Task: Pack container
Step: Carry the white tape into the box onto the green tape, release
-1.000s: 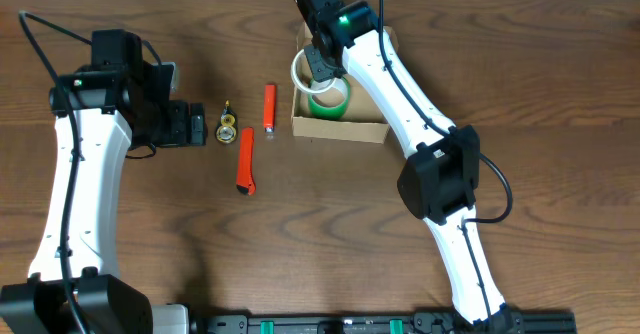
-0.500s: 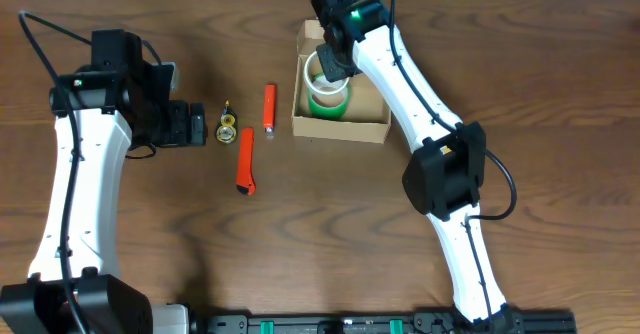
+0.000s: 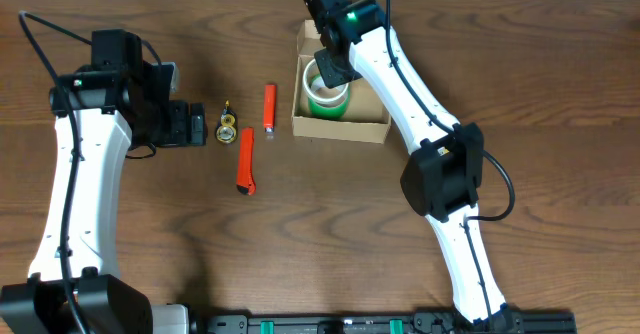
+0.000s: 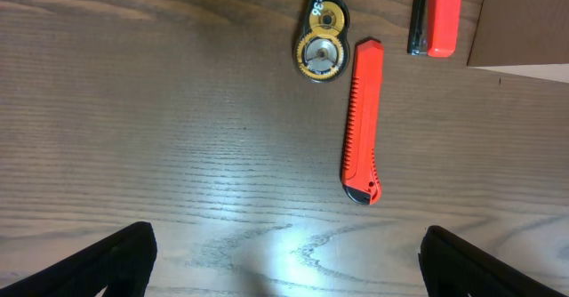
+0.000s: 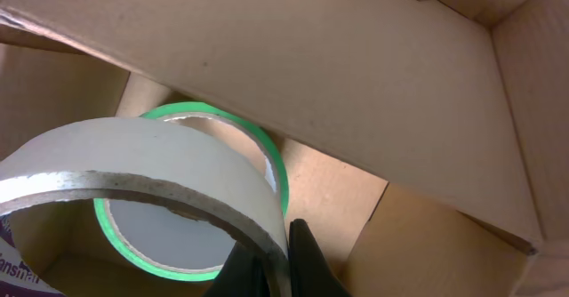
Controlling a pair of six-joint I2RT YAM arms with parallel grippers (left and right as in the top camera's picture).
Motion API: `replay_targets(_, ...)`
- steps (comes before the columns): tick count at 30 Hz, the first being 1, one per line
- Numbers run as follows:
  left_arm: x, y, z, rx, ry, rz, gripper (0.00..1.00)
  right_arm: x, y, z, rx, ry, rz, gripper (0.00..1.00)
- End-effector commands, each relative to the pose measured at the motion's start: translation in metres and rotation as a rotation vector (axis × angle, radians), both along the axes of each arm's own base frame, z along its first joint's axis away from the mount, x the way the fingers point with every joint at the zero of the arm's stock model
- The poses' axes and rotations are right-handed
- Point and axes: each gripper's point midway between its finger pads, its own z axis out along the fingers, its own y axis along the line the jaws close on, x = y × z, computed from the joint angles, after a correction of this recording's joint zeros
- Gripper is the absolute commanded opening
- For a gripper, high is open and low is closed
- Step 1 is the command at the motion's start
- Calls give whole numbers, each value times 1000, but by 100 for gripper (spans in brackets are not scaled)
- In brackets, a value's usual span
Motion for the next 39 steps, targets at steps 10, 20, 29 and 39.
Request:
replay_targets(10, 4, 1, 4, 7, -9, -10, 96, 0, 10, -5, 19, -19, 21, 1)
replay_targets(20, 4, 1, 4, 7, -9, -10, 95, -3, 8, -21, 14, 2, 10, 8)
replay_targets(29, 4, 1, 4, 7, -9, -10, 95, -1, 9, 1, 27, -22, 11, 32)
replay_targets(39, 4, 1, 4, 7, -9, -10, 95, -9, -9, 153, 61, -293, 4, 40)
